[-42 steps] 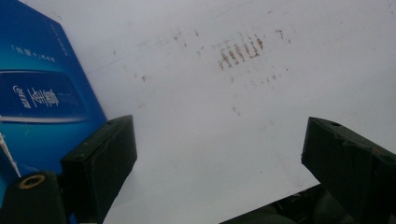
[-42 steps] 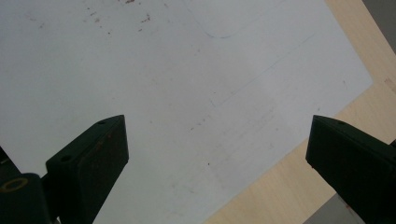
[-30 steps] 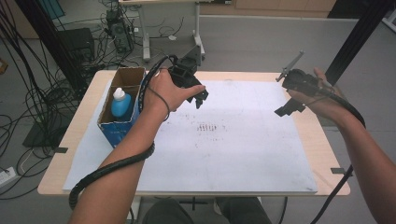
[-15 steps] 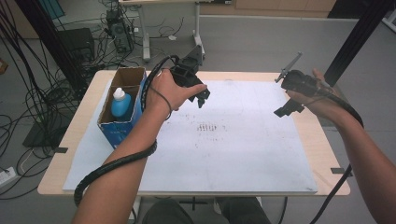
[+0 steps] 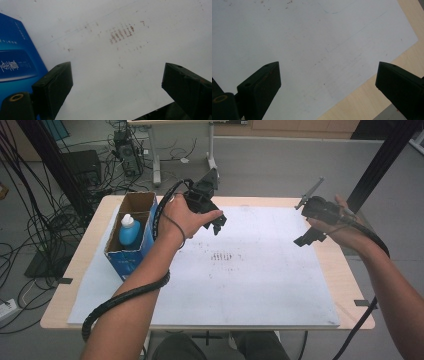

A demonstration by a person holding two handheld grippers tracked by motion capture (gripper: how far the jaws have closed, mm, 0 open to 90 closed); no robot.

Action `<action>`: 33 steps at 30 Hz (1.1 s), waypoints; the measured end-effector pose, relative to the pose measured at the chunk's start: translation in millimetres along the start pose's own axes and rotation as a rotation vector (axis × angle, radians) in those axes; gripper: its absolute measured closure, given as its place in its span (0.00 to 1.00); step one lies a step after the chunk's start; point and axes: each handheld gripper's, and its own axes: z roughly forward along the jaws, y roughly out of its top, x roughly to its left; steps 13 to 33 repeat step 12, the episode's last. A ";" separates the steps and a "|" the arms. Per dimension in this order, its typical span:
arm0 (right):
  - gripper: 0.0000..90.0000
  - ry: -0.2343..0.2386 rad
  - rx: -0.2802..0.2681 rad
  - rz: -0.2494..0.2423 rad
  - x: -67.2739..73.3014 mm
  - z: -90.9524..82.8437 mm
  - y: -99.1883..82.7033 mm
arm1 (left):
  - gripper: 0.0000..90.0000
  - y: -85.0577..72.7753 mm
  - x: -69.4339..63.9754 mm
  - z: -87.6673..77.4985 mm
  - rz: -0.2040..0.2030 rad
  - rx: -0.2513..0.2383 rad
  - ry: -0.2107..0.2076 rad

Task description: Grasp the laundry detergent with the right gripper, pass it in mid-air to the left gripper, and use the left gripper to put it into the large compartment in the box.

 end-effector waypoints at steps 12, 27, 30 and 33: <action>0.07 0.012 -0.020 0.001 1.7 0.2 -2.0 | 0.12 2.5 -1.3 -3.7 0.009 -0.012 -0.014; 0.07 0.012 -0.020 0.001 1.7 0.2 -2.0 | 0.12 2.5 -1.3 -3.7 0.009 -0.012 -0.014; 0.07 0.012 -0.020 0.001 1.7 0.2 -2.0 | 0.12 2.5 -1.3 -3.7 0.009 -0.012 -0.014; 0.07 0.012 -0.020 0.001 1.7 0.2 -2.0 | 0.12 2.5 -1.3 -3.7 0.009 -0.012 -0.014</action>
